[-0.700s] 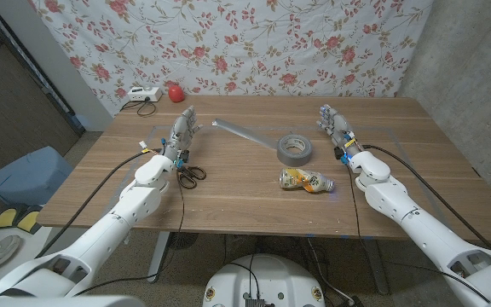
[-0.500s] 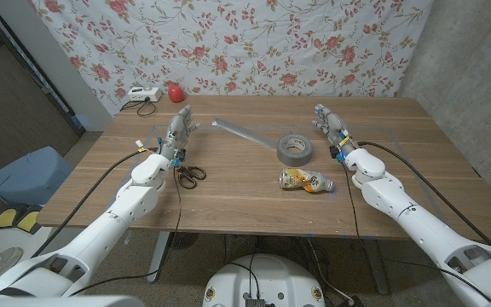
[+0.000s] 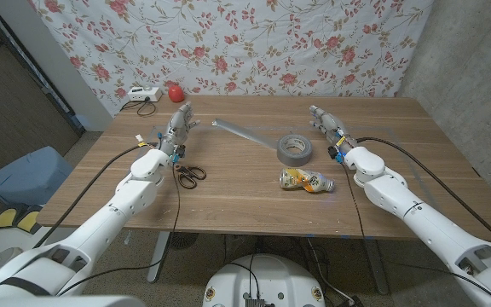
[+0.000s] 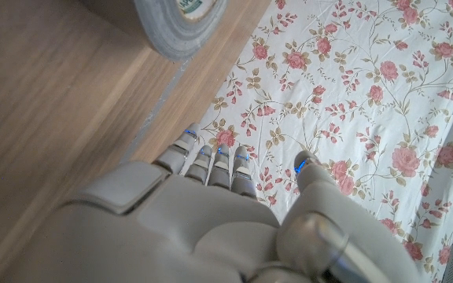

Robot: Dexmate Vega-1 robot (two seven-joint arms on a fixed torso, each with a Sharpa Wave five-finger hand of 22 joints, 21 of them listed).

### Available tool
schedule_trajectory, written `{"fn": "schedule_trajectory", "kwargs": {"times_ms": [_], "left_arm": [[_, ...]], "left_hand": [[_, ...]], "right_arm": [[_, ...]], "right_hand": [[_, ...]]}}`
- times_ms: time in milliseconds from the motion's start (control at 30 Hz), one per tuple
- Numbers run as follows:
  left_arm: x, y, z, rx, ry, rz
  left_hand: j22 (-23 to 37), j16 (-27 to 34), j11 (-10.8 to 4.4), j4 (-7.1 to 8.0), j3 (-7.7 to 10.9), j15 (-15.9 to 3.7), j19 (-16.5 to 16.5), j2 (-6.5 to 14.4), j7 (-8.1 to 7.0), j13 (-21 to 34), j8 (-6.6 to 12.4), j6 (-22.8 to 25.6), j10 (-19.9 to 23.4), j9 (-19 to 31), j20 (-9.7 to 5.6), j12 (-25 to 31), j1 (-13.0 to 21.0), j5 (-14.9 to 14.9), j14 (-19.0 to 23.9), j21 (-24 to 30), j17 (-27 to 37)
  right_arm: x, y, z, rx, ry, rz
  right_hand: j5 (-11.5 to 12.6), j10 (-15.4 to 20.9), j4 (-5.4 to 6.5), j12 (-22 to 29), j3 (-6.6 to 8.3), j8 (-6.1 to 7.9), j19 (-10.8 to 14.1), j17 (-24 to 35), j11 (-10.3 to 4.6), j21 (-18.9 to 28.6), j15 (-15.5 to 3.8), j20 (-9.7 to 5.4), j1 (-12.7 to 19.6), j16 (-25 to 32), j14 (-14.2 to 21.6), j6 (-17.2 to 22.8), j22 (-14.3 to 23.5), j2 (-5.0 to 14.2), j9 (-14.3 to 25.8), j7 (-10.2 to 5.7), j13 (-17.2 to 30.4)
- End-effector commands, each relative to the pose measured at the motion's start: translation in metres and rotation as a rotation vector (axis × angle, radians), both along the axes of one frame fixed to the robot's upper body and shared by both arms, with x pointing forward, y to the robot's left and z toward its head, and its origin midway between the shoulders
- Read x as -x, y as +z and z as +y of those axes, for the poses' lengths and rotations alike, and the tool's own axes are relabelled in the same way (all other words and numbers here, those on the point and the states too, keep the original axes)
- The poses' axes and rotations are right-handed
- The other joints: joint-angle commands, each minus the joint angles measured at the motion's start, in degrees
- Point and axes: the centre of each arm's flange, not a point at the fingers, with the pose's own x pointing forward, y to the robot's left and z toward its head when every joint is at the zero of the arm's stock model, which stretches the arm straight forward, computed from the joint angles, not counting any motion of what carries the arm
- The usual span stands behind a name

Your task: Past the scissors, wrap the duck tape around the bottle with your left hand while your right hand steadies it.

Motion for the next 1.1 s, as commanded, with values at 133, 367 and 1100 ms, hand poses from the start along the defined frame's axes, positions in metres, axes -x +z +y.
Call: {"fn": "schedule_trajectory", "kwargs": {"times_ms": [133, 367, 1100], "left_arm": [[-0.016, 0.016, -0.02, -0.064, -0.053, -0.011], [-0.018, 0.023, -0.027, -0.092, -0.075, -0.017], [-0.023, 0.035, -0.054, -0.136, -0.124, -0.024]], "left_hand": [[0.04, 0.4, 0.47, -0.43, 0.07, 0.43, -6.85, 1.49, -0.71, 0.1, 0.39, -5.93, -7.42, 0.26, 0.52, 0.37, 0.22, 0.33, -5.95, 0.29, 0.1], [0.02, 0.46, 0.73, -0.55, 0.05, 0.51, -6.64, 1.39, -0.87, 0.1, 0.45, -5.4, -6.82, 0.26, 0.72, 0.54, 0.27, 0.37, -5.52, 0.19, 0.07], [0.0, 0.59, 1.25, -0.79, -0.02, 0.85, -6.0, 1.15, -0.83, 0.13, 0.49, -4.22, -5.59, 0.29, 1.0, 0.85, 0.35, 0.48, -4.42, -0.07, 0.04]], "right_arm": [[0.057, -0.012, -0.002, 0.245, -0.171, -0.021], [0.073, -0.015, 0.001, 0.363, -0.208, 0.014], [0.12, -0.029, 0.0, 0.621, -0.335, 0.116]], "right_hand": [[0.43, 1.68, -1.4, 0.45, 0.54, 0.57, 1.1, 0.12, 0.05, 0.73, 0.82, 1.2, 1.64, 0.68, 2.0, 1.77, 0.18, 0.15, 0.26, -0.7, 0.3], [0.26, 0.49, -2.81, -0.21, 0.97, 0.15, 0.27, 0.19, -0.34, 0.27, 1.16, 2.23, 3.25, 0.14, 1.21, 0.91, 0.2, -0.26, 0.31, -1.38, 0.35], [-0.22, -1.26, -4.24, -0.85, 0.51, -0.28, -0.6, 0.35, -0.57, -0.13, 1.57, 3.63, 4.61, -0.33, 0.13, -0.65, 0.26, -2.52, 0.43, -1.59, 0.49]]}}
